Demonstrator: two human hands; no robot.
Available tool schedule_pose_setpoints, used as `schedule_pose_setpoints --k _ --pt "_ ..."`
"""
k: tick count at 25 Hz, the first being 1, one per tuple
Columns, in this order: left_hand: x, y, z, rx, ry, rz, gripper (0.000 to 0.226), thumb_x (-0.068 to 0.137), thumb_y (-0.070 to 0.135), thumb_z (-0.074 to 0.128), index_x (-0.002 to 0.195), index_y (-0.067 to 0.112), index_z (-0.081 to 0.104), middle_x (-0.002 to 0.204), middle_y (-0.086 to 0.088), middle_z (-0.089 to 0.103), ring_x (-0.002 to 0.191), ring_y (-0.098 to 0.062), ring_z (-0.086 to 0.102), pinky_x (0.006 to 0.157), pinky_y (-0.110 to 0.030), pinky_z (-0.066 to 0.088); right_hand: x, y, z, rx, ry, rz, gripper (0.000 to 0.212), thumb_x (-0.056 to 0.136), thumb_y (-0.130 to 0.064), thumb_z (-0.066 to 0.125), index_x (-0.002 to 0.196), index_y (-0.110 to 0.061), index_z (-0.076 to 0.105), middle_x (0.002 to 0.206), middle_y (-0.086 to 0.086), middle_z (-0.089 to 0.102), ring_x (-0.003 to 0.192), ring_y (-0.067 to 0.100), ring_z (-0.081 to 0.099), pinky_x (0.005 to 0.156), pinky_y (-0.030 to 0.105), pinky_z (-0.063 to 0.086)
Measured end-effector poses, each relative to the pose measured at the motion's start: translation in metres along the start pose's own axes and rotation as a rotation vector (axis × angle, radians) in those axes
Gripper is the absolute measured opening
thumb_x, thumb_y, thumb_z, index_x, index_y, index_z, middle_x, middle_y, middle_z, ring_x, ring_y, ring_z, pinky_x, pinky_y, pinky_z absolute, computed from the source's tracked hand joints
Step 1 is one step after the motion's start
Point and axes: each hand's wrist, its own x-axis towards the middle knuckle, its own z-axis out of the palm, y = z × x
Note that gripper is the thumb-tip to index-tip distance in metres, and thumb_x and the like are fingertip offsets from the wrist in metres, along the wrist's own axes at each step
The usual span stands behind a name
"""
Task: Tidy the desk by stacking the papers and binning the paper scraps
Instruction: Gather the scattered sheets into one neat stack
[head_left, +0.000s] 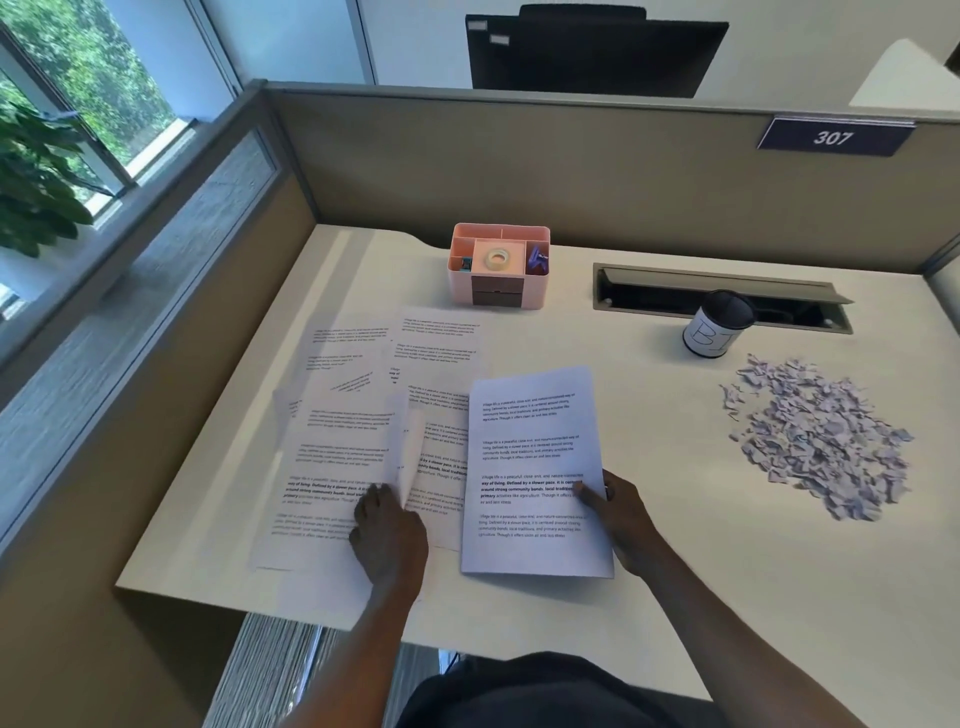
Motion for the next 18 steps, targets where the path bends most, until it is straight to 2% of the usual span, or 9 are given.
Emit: schedule_pose_setpoints --k 3,7,10,12,14,15,18 --pt "-0.003 0.006 -0.012 -0.106 0.034 -0.004 0.042 0.095 0.005 0.055 0.137 0.007 0.054 0.128 -0.016 0.065 0.116 -0.036 0.060 0.081 -0.047 0.052 0.000 0.005 0.006 -0.001 0.004 0.007 0.025 0.095 -0.021 0.070 0.118 -0.009 0.070 0.113 0.009 0.076 0.104 0.034 0.073 0.091 0.053 0.059" --pt "0.001 0.018 -0.025 -0.196 0.071 -0.021 0.051 0.096 0.009 0.054 0.146 0.014 0.044 0.116 -0.015 0.072 0.099 -0.038 0.069 0.078 -0.046 0.056 0.001 0.009 0.014 -0.005 0.037 0.018 0.024 0.095 -0.020 0.070 0.116 -0.008 0.069 0.111 0.008 0.077 0.102 0.031 0.074 0.089 0.050 0.060" --pt "-0.003 0.038 -0.030 -0.249 0.066 0.029 0.051 0.095 0.012 0.057 0.143 0.020 0.043 0.109 -0.010 0.076 0.089 -0.035 0.072 0.072 -0.038 0.051 0.001 0.010 0.020 -0.032 0.041 0.030 0.021 0.096 -0.018 0.069 0.116 -0.011 0.070 0.109 0.007 0.078 0.099 0.029 0.075 0.088 0.047 0.061" --pt "-0.009 0.055 -0.029 -0.228 0.009 0.097 0.039 0.095 0.014 0.059 0.132 0.021 0.053 0.105 -0.008 0.077 0.087 -0.033 0.072 0.072 -0.037 0.052 0.002 0.010 0.024 -0.039 0.046 0.043 0.020 0.096 -0.018 0.068 0.116 -0.013 0.071 0.108 0.005 0.078 0.097 0.027 0.075 0.086 0.046 0.062" --pt "-0.017 0.072 -0.024 -0.177 -0.058 0.144 0.014 0.096 0.015 0.057 0.107 0.023 0.060 0.099 -0.006 0.077 0.080 -0.029 0.069 0.069 -0.034 0.050 0.001 0.010 0.028 -0.039 0.049 0.051 0.020 0.096 -0.017 0.068 0.115 -0.015 0.071 0.107 0.005 0.078 0.096 0.026 0.075 0.083 0.042 0.062" --pt "-0.020 0.079 -0.022 -0.160 -0.090 0.165 0.008 0.096 0.016 0.056 0.096 0.023 0.058 0.096 -0.004 0.076 0.074 -0.026 0.065 0.067 -0.034 0.050 0.000 0.010 0.029 -0.041 0.052 0.052 0.019 0.096 -0.017 0.068 0.115 -0.015 0.071 0.107 0.004 0.078 0.095 0.024 0.076 0.080 0.039 0.062" --pt "-0.027 0.098 -0.013 -0.113 -0.148 0.243 0.007 0.094 0.017 0.054 0.090 0.021 0.057 0.091 -0.001 0.073 0.075 -0.024 0.065 0.069 -0.037 0.055 -0.004 0.008 0.034 -0.050 0.056 0.046 0.017 0.096 -0.016 0.068 0.113 -0.017 0.070 0.103 0.001 0.078 0.088 0.018 0.077 0.069 0.028 0.061"
